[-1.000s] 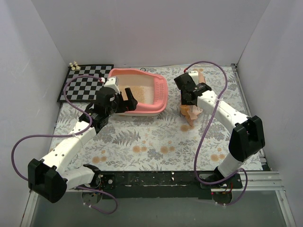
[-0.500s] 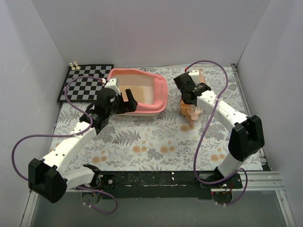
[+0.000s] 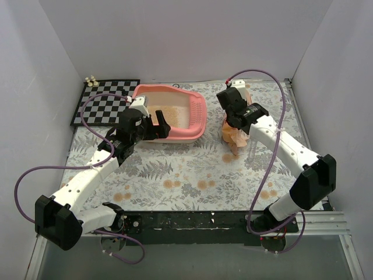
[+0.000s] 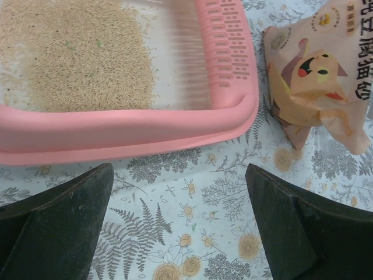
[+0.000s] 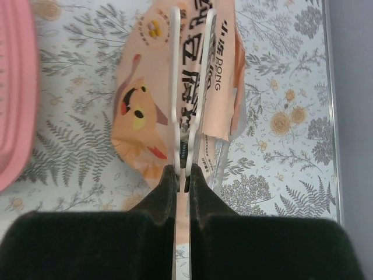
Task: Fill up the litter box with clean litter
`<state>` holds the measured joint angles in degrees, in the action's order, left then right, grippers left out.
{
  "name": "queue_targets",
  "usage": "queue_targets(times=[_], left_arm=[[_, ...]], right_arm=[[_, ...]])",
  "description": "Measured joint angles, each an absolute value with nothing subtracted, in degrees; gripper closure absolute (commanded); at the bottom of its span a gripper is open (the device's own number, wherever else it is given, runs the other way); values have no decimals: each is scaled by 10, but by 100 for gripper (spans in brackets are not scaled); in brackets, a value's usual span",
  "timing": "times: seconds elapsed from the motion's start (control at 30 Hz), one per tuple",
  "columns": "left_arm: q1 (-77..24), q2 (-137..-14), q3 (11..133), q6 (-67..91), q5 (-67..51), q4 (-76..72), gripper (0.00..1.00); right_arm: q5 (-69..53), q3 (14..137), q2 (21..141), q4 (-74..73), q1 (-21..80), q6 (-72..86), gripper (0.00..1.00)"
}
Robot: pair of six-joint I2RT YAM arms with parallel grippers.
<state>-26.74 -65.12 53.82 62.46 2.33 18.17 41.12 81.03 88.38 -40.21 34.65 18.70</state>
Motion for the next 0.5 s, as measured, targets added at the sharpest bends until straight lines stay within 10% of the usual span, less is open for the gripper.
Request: queue_targets(times=[0.5], left_arm=[[-267,-646,491,573,-40,81,2]], right_arm=[[256,829,846,-488,502,102,99]])
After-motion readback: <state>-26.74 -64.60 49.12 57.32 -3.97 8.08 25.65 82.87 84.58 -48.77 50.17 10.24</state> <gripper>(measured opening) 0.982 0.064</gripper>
